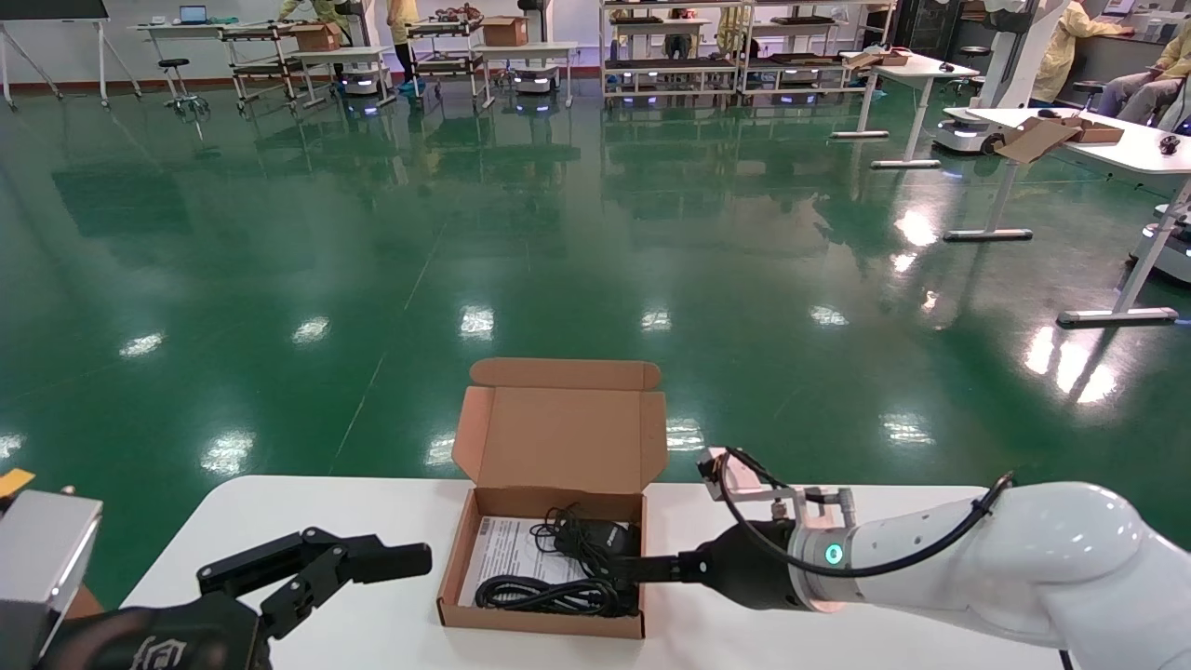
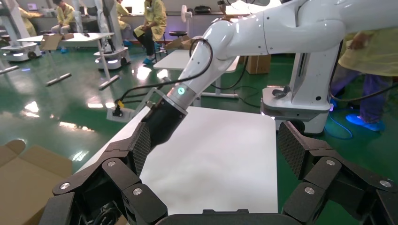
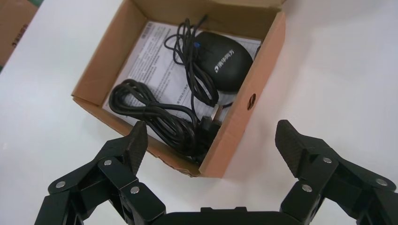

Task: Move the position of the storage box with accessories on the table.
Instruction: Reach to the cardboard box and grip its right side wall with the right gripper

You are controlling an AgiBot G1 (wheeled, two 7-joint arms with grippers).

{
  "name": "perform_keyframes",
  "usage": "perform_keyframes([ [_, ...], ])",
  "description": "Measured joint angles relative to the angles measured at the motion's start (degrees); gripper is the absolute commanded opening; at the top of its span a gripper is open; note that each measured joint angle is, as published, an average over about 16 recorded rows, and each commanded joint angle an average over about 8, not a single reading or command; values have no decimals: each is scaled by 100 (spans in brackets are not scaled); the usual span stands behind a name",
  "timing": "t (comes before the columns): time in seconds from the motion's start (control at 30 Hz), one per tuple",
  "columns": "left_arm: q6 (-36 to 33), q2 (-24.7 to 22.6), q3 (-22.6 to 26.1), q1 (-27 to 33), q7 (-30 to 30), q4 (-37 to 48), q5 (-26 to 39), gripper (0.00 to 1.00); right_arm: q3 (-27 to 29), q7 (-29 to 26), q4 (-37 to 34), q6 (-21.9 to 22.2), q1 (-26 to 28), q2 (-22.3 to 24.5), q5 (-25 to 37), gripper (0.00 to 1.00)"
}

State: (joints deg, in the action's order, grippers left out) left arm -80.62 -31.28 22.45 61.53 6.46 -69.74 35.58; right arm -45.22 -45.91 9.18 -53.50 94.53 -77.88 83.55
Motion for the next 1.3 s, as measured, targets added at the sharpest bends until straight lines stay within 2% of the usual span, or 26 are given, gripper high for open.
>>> perform_keyframes([
  [0.73,0,0,0,0,0,0,0,100,-740,-487,611,830,-265,-37,71,100],
  [1.3,0,0,0,0,0,0,0,100,-1562,-938,1196,1837,-454,-58,-50,100],
])
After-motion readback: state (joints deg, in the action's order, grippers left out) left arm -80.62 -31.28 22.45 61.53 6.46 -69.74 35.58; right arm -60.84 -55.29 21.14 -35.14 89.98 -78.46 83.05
